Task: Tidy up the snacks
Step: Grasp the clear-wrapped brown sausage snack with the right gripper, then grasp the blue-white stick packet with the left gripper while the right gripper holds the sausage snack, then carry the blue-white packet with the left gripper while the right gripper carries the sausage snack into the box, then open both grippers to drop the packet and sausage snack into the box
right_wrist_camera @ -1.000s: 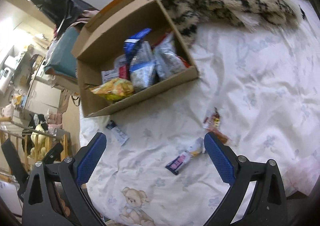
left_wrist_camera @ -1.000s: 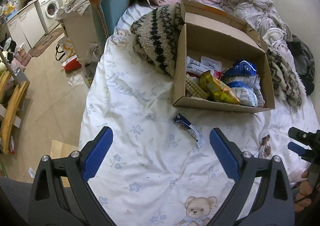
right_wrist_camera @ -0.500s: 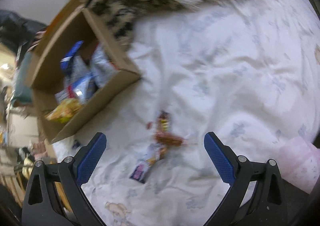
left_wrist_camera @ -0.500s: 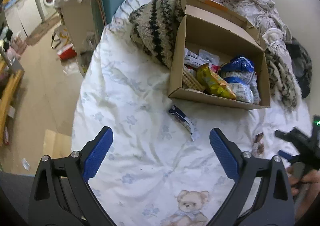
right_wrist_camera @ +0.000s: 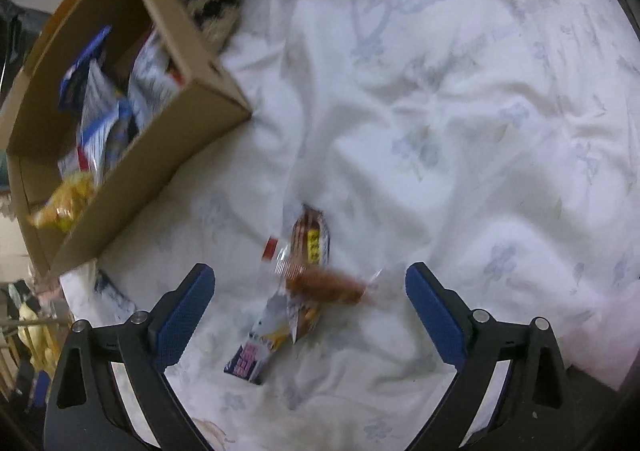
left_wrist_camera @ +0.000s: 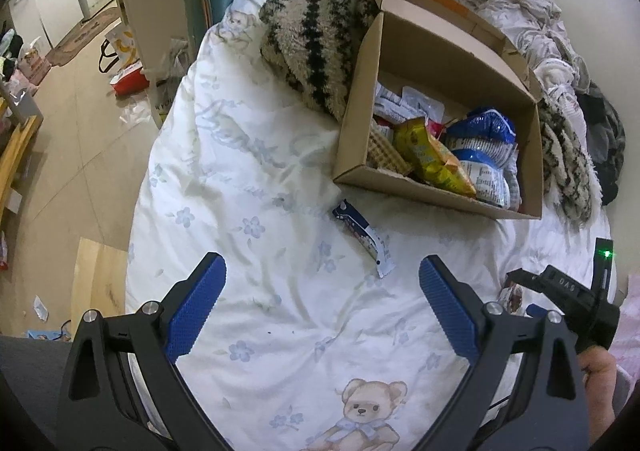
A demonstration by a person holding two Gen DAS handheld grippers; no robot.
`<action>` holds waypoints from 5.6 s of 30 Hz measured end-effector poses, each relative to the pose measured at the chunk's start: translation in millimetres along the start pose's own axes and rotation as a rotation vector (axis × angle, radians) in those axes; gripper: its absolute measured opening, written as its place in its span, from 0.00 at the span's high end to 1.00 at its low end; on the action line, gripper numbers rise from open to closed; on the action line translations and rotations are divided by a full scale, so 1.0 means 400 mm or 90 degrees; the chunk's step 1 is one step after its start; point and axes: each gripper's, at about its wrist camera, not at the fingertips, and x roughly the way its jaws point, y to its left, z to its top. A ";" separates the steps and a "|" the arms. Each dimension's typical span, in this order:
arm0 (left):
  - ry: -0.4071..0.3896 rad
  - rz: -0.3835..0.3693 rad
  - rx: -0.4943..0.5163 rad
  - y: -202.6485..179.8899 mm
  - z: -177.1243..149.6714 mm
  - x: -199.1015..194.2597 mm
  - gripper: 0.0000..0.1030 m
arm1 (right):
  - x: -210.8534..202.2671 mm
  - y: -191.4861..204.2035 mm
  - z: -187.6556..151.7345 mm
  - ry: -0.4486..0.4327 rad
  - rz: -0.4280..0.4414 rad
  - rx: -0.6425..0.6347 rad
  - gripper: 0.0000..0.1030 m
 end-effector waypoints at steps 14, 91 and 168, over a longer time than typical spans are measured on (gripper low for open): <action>0.011 0.007 0.032 -0.024 -0.014 0.012 0.07 | 0.001 -0.069 0.013 0.020 0.052 0.020 0.50; 0.044 0.049 0.094 -0.087 -0.001 0.102 0.88 | -0.185 0.092 -0.060 -0.114 0.154 -0.158 0.84; -0.100 -0.052 0.093 -0.174 0.278 0.122 0.18 | -0.118 0.300 0.199 -0.169 0.104 -0.269 0.30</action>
